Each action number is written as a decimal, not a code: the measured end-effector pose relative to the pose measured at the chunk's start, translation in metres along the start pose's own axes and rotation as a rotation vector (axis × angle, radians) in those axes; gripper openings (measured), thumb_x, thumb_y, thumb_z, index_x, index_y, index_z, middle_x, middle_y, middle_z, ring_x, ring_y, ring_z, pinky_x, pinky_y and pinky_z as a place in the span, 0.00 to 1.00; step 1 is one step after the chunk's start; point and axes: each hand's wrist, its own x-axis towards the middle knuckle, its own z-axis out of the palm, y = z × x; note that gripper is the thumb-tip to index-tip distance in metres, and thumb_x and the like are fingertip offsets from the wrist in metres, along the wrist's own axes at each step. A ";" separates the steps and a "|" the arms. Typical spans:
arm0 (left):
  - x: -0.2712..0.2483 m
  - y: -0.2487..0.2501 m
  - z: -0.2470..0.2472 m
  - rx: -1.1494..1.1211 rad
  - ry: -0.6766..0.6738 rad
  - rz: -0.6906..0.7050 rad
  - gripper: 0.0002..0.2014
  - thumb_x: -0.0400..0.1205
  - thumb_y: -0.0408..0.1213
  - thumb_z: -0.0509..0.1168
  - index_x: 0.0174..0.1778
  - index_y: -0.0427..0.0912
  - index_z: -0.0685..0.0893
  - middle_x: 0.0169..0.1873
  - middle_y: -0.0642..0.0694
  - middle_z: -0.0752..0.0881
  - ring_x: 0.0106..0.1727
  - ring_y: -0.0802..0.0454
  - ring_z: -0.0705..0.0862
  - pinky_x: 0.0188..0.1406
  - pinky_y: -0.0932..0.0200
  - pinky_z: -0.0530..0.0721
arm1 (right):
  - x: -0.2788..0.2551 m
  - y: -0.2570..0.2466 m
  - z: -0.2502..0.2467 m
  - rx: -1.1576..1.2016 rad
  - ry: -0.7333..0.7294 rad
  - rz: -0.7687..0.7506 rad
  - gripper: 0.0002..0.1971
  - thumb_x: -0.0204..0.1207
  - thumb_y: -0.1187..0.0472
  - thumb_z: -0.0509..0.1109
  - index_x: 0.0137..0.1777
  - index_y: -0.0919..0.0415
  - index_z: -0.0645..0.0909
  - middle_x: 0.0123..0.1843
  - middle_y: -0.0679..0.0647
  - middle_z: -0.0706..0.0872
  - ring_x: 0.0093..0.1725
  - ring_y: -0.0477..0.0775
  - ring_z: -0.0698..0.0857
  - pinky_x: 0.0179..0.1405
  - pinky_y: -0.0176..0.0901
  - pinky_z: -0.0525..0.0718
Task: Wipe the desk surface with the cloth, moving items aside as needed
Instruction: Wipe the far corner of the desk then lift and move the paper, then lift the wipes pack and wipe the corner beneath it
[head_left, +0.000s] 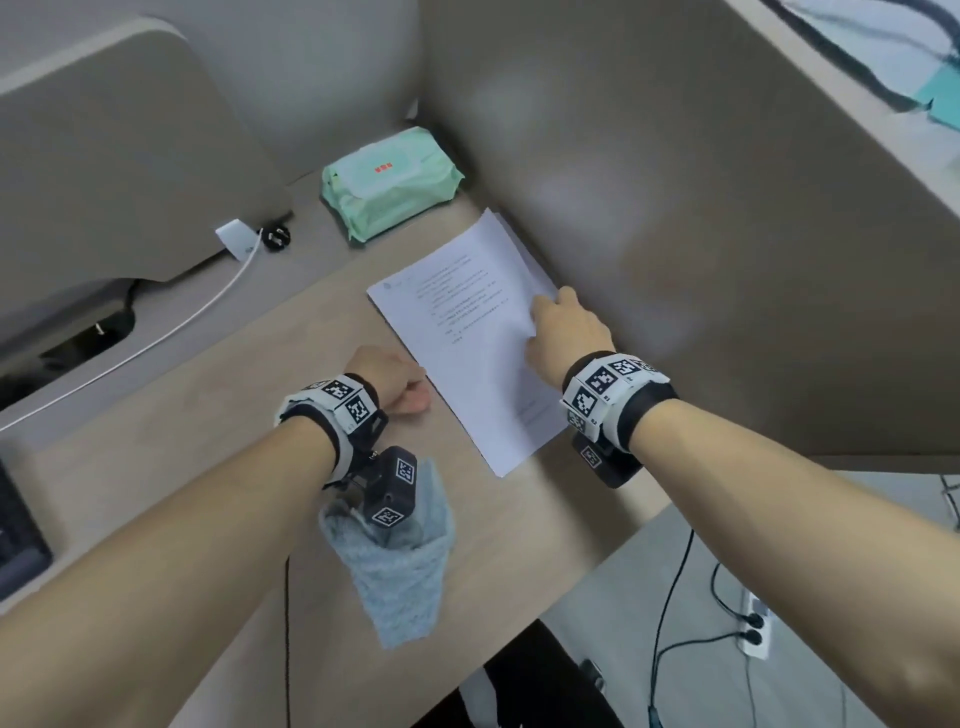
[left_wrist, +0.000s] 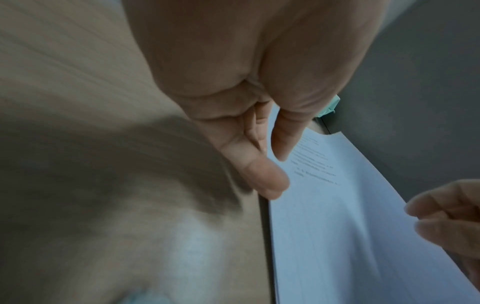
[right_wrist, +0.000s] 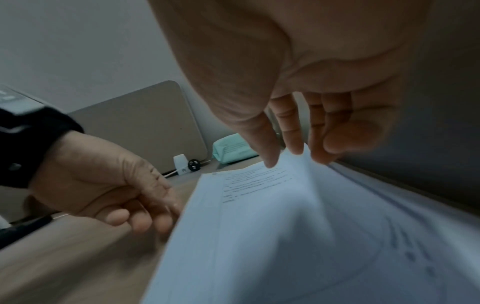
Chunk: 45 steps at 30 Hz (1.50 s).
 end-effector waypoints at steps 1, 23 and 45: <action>-0.002 -0.001 -0.007 0.021 0.009 0.005 0.05 0.82 0.25 0.64 0.41 0.31 0.79 0.37 0.33 0.86 0.33 0.42 0.87 0.24 0.60 0.87 | -0.002 -0.007 0.004 -0.010 0.013 -0.018 0.10 0.79 0.65 0.63 0.58 0.64 0.72 0.62 0.62 0.71 0.39 0.63 0.74 0.36 0.49 0.71; -0.020 -0.079 -0.120 0.483 0.222 0.263 0.04 0.77 0.36 0.67 0.41 0.45 0.87 0.43 0.43 0.91 0.46 0.42 0.87 0.55 0.52 0.86 | -0.067 -0.087 0.049 0.031 -0.162 -0.174 0.20 0.78 0.51 0.69 0.65 0.61 0.80 0.64 0.61 0.80 0.62 0.64 0.80 0.58 0.52 0.81; -0.011 -0.062 -0.149 0.755 0.216 0.347 0.18 0.80 0.45 0.64 0.66 0.45 0.81 0.63 0.43 0.84 0.64 0.40 0.82 0.65 0.53 0.77 | -0.069 -0.139 0.072 0.005 -0.379 -0.241 0.08 0.74 0.60 0.68 0.37 0.53 0.71 0.44 0.55 0.81 0.49 0.63 0.83 0.42 0.44 0.74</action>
